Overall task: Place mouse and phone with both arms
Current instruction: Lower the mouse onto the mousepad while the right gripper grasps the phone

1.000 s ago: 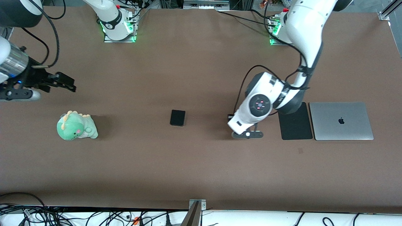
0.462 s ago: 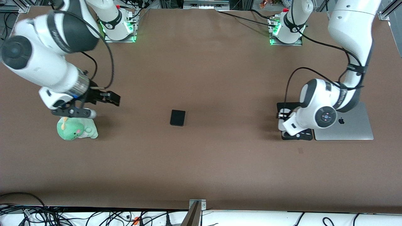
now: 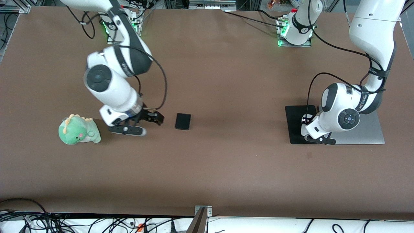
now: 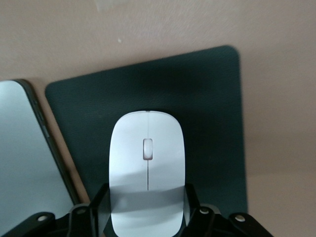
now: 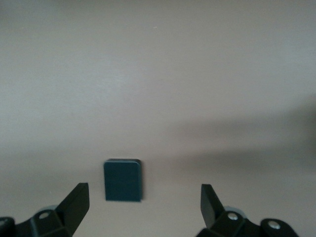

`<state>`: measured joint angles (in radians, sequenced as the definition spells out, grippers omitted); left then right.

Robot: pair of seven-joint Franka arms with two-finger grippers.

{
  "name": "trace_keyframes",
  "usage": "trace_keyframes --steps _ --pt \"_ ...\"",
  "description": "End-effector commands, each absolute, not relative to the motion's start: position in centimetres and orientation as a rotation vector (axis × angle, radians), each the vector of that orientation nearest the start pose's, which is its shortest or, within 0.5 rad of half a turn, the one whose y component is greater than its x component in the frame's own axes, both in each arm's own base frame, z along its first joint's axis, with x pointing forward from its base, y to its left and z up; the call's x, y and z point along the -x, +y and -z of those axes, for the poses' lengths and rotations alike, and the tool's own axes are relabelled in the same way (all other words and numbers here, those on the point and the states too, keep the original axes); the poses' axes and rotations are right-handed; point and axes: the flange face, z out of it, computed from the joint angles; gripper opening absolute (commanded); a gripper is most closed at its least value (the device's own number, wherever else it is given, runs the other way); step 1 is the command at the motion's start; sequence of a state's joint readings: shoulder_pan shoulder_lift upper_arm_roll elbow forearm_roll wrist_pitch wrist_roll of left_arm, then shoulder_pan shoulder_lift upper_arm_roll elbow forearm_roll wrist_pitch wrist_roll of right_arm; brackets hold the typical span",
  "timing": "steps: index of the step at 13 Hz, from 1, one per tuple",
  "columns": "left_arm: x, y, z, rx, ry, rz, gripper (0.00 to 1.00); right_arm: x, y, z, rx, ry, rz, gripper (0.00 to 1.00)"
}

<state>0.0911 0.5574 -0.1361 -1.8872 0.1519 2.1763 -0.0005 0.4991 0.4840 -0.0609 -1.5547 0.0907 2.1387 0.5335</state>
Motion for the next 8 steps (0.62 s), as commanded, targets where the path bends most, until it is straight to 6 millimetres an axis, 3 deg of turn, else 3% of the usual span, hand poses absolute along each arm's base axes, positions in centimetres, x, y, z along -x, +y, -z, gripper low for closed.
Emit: trace_keyframes --steps 1,2,3,4,6,8 --pt "-60.1 -1.5 -18.5 3.06 0.254 -0.392 0.0 -63.1 33.1 -33.9 3.036 0.213 0.141 1.0" --pt "-60.1 -1.5 -18.7 3.058 0.253 -0.397 0.1 -62.8 34.0 -32.2 3.043 0.226 0.123 1.0" --pt "-60.2 -1.5 -18.9 3.06 0.25 -0.395 0.73 -62.3 34.8 -30.4 3.055 0.231 0.117 1.0" --pt "-60.4 -1.3 -19.3 3.06 0.244 -0.39 1.0 -61.9 35.3 -29.1 3.071 0.214 0.127 1.0" --pt "-60.8 -1.3 -20.7 3.064 0.223 -0.357 1.0 -61.0 36.2 -26.6 3.094 0.203 0.136 1.0" --pt "-61.4 -1.5 -23.7 3.063 0.219 -0.334 1.0 -60.0 37.1 -24.3 3.121 0.172 0.179 1.0"
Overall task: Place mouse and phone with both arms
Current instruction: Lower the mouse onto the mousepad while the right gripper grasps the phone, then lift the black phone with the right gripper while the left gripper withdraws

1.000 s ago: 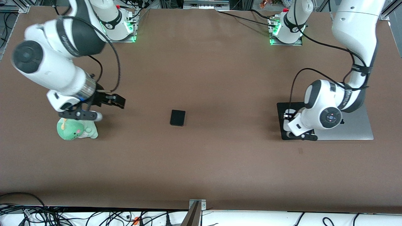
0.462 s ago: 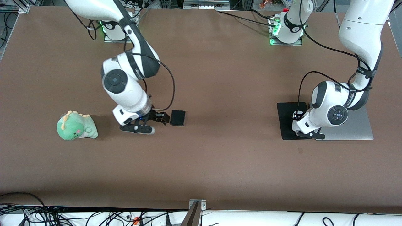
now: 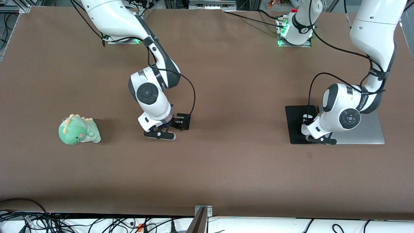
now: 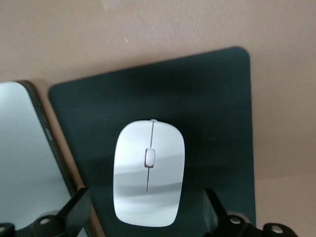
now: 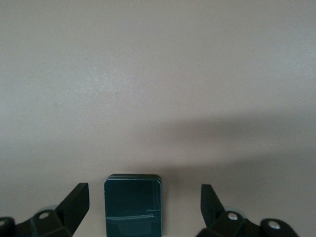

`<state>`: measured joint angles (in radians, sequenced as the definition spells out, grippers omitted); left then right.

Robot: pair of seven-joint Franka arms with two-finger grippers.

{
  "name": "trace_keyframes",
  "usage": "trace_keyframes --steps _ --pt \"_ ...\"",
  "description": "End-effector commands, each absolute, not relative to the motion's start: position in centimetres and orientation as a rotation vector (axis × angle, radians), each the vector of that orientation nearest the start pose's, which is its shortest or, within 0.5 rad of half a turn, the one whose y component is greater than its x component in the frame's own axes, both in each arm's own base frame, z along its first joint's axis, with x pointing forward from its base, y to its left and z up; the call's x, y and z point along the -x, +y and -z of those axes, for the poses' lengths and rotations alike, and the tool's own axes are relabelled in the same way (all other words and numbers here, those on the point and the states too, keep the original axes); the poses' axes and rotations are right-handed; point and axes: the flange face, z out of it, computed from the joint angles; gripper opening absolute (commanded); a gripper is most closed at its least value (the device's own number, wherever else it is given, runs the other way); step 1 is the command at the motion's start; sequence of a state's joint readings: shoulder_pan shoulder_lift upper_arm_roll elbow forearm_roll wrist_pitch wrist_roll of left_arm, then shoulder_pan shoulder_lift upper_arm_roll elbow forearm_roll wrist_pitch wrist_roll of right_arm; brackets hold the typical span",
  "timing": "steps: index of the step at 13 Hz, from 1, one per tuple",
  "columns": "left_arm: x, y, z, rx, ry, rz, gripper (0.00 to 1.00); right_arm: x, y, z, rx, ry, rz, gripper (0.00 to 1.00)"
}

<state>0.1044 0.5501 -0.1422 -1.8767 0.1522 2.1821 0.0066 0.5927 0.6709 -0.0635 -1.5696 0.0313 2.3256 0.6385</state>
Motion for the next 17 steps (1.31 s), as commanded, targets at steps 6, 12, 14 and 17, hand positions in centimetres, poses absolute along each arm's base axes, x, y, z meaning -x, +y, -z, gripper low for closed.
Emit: trace_keyframes --steps 6,12,14,17 --pt "-60.8 -2.6 -41.7 3.105 0.16 -0.084 1.0 -57.5 40.0 -19.7 3.132 0.165 0.242 1.0" --pt "-59.1 -4.2 -58.6 3.088 0.18 -0.102 1.0 -56.6 39.4 -17.7 3.13 0.144 0.265 1.0" --pt "-58.1 -5.3 -60.7 3.084 0.203 -0.064 1.0 -56.1 40.0 -17.7 3.127 0.154 0.265 1.0" --pt "-57.3 -5.8 -61.4 3.097 0.203 -0.049 1.0 -55.8 40.2 -17.1 3.132 0.144 0.259 1.0"
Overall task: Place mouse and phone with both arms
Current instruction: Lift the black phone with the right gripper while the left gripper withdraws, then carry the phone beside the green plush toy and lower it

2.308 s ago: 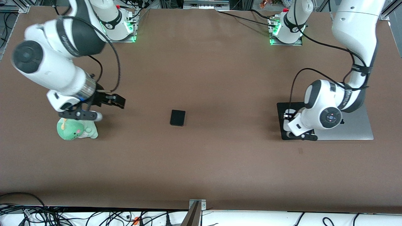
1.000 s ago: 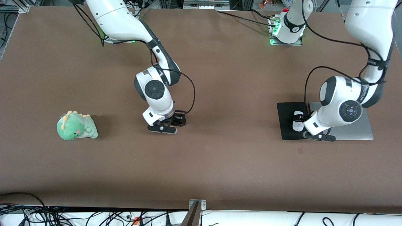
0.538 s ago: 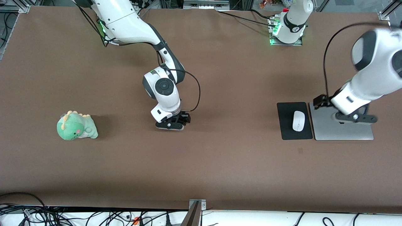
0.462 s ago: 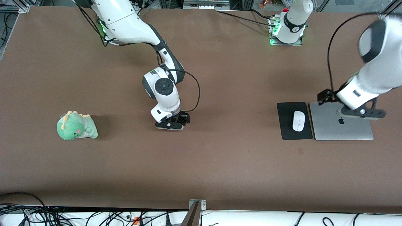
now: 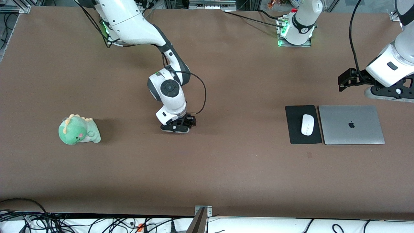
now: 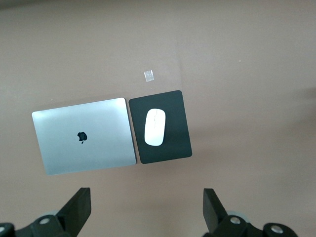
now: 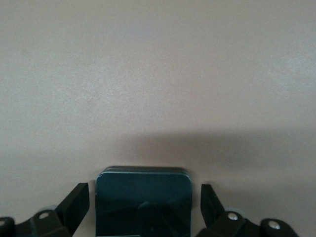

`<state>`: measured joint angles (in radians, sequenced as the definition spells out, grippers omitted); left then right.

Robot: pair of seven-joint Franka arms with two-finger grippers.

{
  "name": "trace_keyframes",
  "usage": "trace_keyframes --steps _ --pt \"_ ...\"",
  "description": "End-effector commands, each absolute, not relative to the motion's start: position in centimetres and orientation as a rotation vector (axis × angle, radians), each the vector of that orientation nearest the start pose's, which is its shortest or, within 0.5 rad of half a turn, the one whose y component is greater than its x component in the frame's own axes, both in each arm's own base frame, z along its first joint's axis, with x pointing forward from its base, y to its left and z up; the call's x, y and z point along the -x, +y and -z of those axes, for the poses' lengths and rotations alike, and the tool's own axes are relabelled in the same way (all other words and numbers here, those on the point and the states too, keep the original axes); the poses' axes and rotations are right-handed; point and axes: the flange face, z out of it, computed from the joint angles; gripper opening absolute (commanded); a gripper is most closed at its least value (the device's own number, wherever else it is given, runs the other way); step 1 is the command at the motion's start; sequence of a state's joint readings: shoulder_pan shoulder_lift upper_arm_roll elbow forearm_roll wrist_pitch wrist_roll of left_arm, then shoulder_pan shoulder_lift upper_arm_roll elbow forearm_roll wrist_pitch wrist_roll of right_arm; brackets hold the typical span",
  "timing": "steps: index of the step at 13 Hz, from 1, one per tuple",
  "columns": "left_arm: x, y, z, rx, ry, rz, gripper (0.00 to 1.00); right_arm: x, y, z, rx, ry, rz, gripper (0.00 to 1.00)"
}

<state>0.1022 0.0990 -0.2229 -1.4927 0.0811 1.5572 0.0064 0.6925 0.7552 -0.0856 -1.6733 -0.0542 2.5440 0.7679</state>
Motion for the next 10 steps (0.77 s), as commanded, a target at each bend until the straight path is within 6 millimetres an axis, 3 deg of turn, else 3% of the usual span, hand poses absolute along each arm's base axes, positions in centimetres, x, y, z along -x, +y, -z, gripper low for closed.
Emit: trace_keyframes --steps 1,3,5,8,10 --pt "-56.9 -6.2 -61.1 3.094 0.213 -0.063 1.0 -55.9 40.0 -16.9 3.135 0.146 0.26 0.99" --pt "-55.7 -5.6 -60.8 3.084 0.175 -0.081 1.0 -55.9 40.1 -16.9 3.142 0.126 0.268 0.9" --pt "-54.5 -3.9 -60.7 3.085 0.129 -0.073 1.0 -56.2 39.9 -17.1 3.143 0.115 0.268 0.54" --pt "-54.4 -3.5 -61.1 3.085 0.119 -0.061 1.0 -57.4 39.2 -18.5 3.165 0.136 0.233 0.16" --pt "-54.5 -4.1 -60.9 3.086 0.131 -0.063 1.0 -60.1 38.1 -21.4 3.215 0.155 0.158 0.14"
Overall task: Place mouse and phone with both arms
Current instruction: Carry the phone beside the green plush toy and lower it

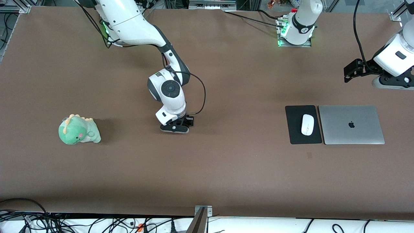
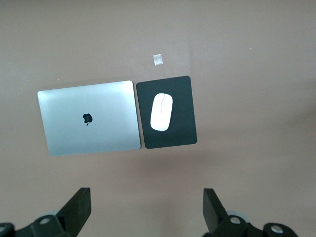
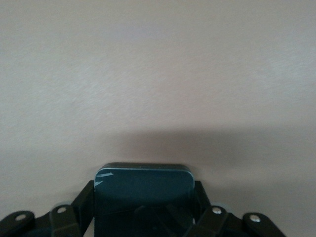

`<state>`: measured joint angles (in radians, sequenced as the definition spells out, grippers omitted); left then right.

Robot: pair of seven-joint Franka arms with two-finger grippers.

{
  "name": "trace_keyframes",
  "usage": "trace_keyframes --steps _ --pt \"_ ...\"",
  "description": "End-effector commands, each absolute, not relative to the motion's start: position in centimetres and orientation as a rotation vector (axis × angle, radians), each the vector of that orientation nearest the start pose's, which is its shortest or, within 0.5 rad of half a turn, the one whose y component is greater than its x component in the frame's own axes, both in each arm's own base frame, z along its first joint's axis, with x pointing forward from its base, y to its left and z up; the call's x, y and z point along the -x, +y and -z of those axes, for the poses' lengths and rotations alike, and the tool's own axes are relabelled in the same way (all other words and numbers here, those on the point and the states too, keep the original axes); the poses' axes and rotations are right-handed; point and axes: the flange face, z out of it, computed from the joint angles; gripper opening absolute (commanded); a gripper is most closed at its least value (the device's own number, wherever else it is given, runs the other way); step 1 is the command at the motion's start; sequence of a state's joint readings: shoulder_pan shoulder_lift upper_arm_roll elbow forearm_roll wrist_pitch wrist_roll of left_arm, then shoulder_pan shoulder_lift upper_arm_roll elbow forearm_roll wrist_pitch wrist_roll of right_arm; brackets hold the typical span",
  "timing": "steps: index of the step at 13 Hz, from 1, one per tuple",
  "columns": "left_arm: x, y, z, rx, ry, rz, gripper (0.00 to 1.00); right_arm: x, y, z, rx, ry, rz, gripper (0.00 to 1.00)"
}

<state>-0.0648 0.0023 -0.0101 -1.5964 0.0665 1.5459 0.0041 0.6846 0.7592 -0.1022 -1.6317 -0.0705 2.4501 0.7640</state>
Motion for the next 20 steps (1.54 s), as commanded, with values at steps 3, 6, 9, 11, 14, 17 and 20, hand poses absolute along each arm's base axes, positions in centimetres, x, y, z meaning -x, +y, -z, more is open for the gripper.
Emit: trace_keyframes --steps 3,6,9,11,14,17,20 --pt "-54.7 -3.9 -61.3 3.093 0.127 -0.045 1.0 -63.8 32.9 -23.9 3.21 0.022 0.029 0.12" --pt "-54.8 -3.3 -61.5 3.109 0.117 -0.039 1.0 -65.6 26.5 -24.8 3.195 -0.026 0.001 0.1" --pt "-55.2 -3.4 -62.0 3.107 0.112 -0.022 1.0 -66.1 20.4 -24.3 3.178 -0.042 0.059 0.1" --pt "-55.2 -3.2 -61.9 3.105 0.117 -0.025 1.0 -65.5 17.4 -23.1 3.164 -0.023 0.127 0.09" --pt "-55.4 -3.7 -61.4 3.102 0.131 -0.041 1.0 -64.4 12.6 -20.9 3.153 -0.078 0.223 0.09" --pt "-55.7 -4.5 -60.5 3.099 0.146 -0.074 1.0 -63.8 9.6 -19.3 3.153 -0.103 0.27 0.09" --pt "-55.7 -4.3 -60.7 3.101 0.134 -0.064 1.0 -63.5 8.9 -18.6 3.15 -0.111 0.304 0.11"
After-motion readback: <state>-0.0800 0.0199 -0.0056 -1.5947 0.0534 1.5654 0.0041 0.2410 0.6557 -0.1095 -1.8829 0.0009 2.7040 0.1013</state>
